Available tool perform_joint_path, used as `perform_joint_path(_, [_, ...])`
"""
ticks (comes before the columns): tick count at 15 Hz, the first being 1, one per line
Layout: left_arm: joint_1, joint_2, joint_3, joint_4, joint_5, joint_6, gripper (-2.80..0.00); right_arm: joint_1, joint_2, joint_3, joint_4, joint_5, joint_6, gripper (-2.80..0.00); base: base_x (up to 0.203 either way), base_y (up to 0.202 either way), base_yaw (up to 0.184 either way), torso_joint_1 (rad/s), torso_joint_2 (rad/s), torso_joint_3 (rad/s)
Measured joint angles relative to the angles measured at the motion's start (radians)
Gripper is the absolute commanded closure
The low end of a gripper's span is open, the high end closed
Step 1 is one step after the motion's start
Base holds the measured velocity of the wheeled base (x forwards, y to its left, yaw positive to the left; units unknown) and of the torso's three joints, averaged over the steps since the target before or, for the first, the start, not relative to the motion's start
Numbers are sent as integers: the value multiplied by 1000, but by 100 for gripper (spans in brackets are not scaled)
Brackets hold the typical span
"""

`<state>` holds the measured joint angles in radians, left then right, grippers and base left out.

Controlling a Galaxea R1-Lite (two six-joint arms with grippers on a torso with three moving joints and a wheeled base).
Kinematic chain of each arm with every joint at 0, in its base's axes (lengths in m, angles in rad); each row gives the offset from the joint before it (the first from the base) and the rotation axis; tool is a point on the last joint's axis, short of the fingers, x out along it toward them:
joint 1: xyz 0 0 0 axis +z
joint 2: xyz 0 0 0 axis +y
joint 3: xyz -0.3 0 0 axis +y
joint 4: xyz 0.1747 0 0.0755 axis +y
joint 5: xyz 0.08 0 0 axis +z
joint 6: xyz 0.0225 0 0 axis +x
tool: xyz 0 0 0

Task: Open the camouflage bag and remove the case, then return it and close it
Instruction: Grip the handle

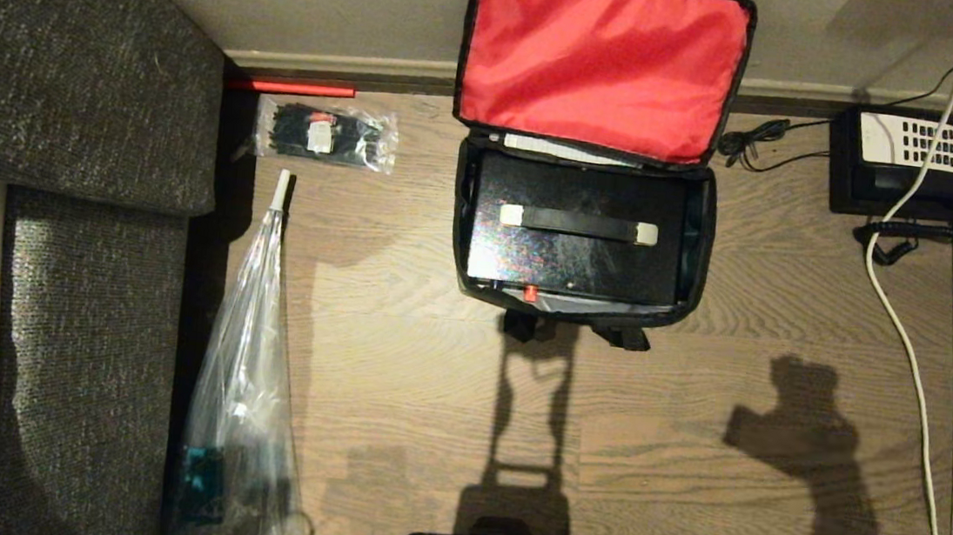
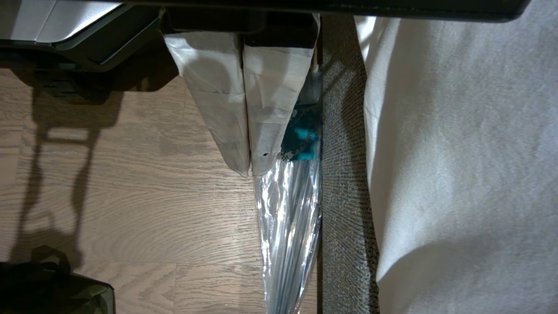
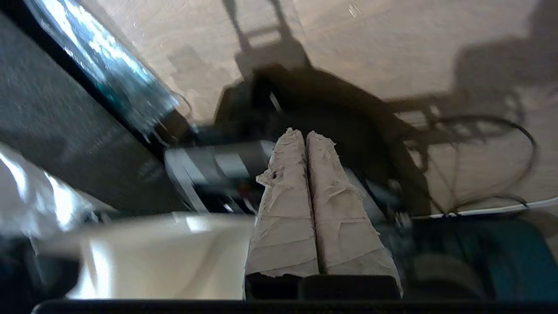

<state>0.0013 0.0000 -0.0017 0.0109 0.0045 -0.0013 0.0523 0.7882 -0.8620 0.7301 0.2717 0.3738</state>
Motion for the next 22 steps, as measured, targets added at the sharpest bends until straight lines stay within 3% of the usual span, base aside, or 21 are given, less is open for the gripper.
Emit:
perform_joint_path(4, [0,0,0,0,0,0,0,18,478,-59,-302,8,-11,0,0,0,0,0,0,0])
perform_joint_path(7, [0,0,0,0,0,0,0,56,699,-117,-568,-3,-17,0,0,0,0,0,0,0])
perform_joint_path(10, [0,0,0,0,-1,0,0,207,831,-126,-858,-123,-35,0,0,0,0,0,0,0])
perform_joint_path(12, [0,0,0,0,0,0,0,306,895,-129,-999,-266,-105,0,0,0,0,0,0,0])
perform_joint_path(14, [0,0,0,0,0,0,0,360,941,-126,-1139,-325,-198,0,0,0,0,0,0,0])
perform_joint_path(17, [0,0,0,0,0,0,0,404,987,-137,-1254,-324,-261,0,0,0,0,0,0,0])
perform_joint_path(19, [0,0,0,0,-1,0,0,423,1002,-131,-1260,-329,-313,0,0,0,0,0,0,0])
perform_joint_path(22, [0,0,0,0,0,0,0,434,1010,-120,-1277,-324,-326,0,0,0,0,0,0,0])
